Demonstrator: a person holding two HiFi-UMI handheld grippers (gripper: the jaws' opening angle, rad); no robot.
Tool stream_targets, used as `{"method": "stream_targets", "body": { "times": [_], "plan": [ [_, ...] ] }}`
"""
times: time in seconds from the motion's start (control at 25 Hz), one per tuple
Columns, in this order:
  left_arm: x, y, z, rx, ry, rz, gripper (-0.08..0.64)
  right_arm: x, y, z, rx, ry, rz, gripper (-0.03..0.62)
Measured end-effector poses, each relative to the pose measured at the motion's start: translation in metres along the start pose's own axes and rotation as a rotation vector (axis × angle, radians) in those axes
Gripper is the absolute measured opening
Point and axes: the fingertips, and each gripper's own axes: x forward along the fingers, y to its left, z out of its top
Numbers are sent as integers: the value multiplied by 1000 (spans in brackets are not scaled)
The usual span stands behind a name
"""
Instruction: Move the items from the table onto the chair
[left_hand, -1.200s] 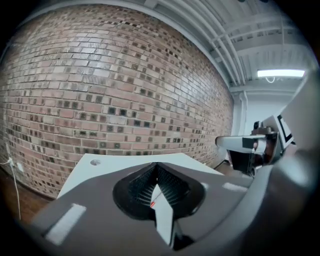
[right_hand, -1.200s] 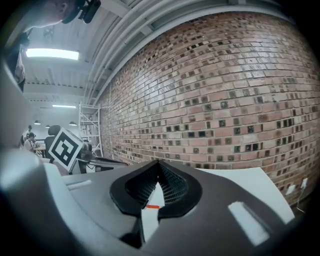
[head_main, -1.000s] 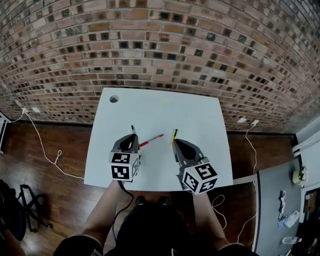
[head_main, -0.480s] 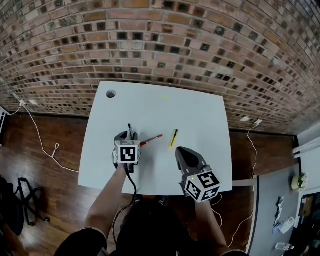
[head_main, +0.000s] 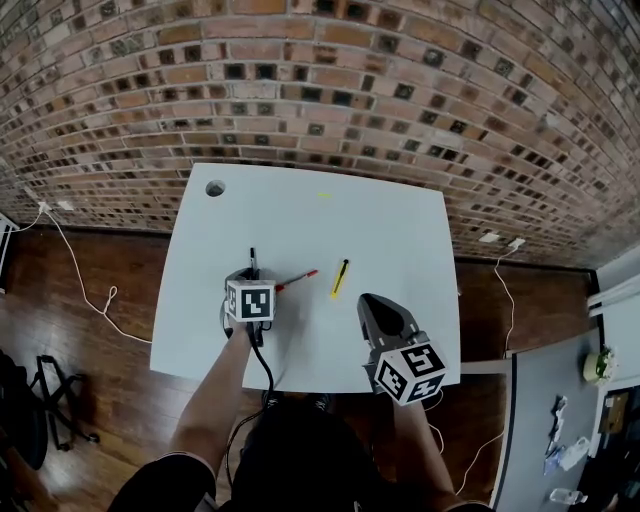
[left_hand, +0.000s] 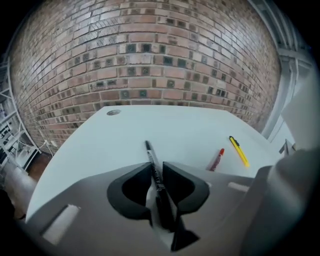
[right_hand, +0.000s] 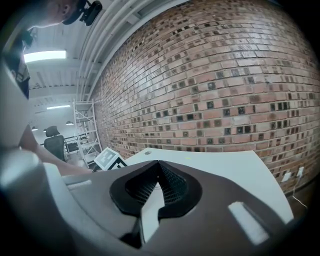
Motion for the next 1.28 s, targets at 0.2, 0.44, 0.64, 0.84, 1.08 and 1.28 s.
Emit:
{"method": "stream_targets", "body": {
  "times": [0.2,0.44,0.64,0.84,1.08,1.28],
  "plan": [
    [0,1,-2,5,-2,-15,55,-7,-1,5,-3,-19,3,2],
    [-34,-4,26,19,-115,-59,55,-15,2,17,-14,-57,3,2],
    [-97,-29,82,47,-334,-166,55,-26,-4,35,-23,-116,-17,2],
    [-179,-62,128,60,-573,-283,55,-39,-7,60,-45,-184,-26,2],
    [-256,-99,153,72,-747,-398,55,-57,0,87,-80,-254,-19,2],
    [-282,-123,155,83,-793,-452,55,-72,8,100,-127,-288,-16,2]
  ]
}}
